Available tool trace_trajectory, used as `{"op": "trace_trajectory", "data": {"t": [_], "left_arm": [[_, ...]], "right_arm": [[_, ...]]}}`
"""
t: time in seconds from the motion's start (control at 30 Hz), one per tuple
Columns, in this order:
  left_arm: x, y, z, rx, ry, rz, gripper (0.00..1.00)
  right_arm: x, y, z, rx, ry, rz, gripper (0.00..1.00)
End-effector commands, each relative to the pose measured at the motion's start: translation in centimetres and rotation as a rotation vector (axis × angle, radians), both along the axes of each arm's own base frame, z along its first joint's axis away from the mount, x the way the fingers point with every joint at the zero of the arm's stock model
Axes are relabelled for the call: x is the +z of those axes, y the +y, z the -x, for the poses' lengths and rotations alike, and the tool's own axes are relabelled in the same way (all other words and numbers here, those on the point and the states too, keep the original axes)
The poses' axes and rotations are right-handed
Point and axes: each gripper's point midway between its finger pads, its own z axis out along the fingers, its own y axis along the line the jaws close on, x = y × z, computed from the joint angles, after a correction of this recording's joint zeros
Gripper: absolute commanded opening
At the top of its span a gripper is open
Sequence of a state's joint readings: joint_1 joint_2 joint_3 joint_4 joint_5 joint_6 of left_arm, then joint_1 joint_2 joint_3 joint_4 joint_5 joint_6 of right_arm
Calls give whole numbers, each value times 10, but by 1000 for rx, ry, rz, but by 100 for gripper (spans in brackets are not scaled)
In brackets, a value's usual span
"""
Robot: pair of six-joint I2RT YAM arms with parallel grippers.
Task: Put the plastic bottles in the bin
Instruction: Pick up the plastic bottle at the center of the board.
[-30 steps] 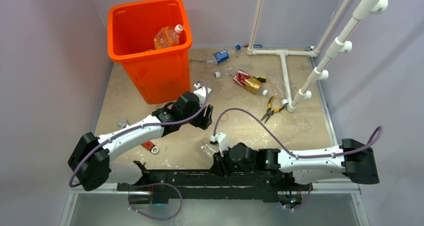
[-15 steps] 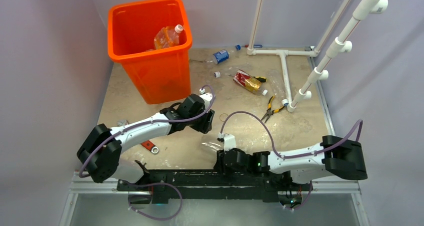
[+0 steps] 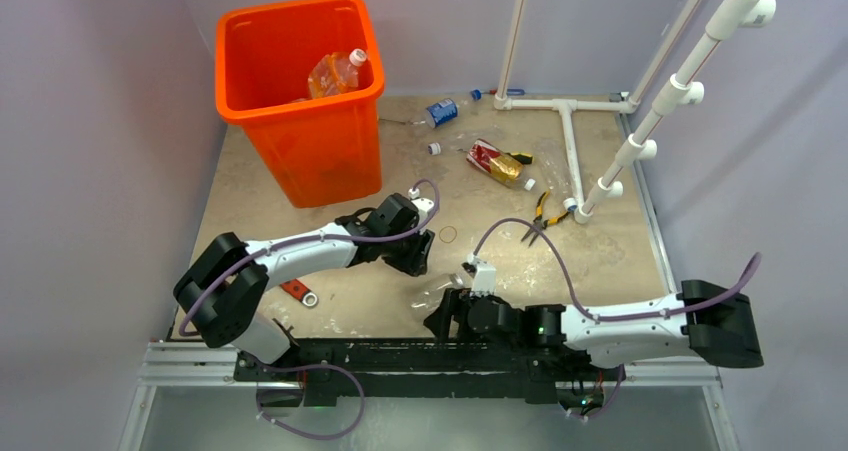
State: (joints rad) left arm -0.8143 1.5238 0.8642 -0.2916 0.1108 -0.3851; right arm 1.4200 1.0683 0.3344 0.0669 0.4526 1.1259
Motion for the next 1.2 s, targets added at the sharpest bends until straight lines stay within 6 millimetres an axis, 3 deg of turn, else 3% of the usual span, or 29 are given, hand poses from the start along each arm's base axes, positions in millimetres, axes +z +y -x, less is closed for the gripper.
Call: {"op": "trace_trajectory", "data": {"t": [0.0, 0.17, 0.5, 1.0, 1.17], "left_arm": [[17, -19, -4, -12, -10, 83, 46], [21, -20, -2, -15, -18, 91, 46], [19, -30, 19, -81, 27, 115, 43], [33, -40, 24, -105, 31, 177, 39], [34, -40, 25, -108, 35, 176, 39]], "right_arm": [[17, -4, -11, -107, 4, -101, 87], [28, -2, -20, -159, -15, -145, 90], [14, -11, -27, -229, 12, -79, 93], [20, 4, -66, -157, -92, -77, 93], [24, 3, -85, -170, -84, -49, 99]]}}
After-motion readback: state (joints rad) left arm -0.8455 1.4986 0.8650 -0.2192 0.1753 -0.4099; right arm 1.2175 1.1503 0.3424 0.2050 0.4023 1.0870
